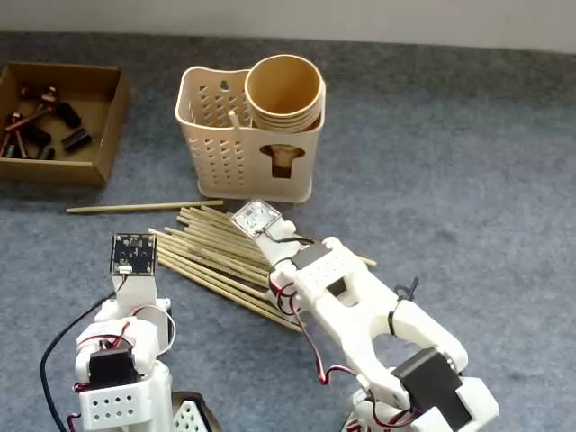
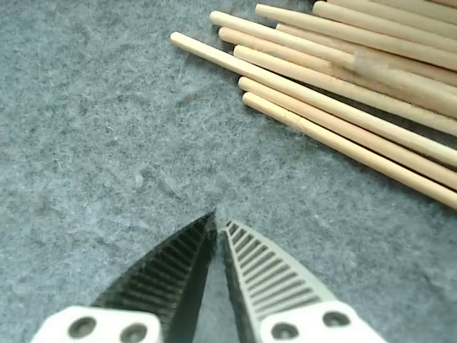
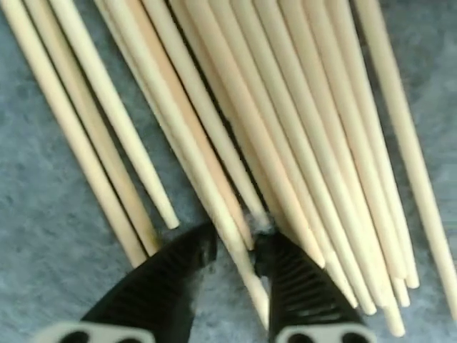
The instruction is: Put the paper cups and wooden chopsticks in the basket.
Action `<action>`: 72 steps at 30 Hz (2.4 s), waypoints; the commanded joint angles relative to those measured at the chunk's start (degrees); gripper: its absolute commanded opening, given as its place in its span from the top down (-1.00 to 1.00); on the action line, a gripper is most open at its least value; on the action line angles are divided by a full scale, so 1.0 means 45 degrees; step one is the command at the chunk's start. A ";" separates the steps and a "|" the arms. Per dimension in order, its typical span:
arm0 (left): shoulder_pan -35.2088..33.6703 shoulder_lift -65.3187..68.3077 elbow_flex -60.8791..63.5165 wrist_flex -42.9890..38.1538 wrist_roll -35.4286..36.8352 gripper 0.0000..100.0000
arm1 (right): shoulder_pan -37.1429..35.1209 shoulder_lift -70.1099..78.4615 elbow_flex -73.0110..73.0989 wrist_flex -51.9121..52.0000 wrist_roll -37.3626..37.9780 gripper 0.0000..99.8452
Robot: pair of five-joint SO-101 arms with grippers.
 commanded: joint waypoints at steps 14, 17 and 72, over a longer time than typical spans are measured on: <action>0.0186 -0.0049 0.0264 0.0039 -0.0098 0.99 | 0.0205 -0.1963 0.0459 0.1397 -0.0020 0.99; 0.0186 -0.0049 0.0264 0.0039 -0.0098 0.99 | 0.0342 -0.3292 0.1104 0.1397 -0.0020 0.99; 0.0186 -0.0049 0.0264 0.0039 -0.0098 0.99 | 0.0420 -0.9680 0.3819 0.4132 0.0899 0.99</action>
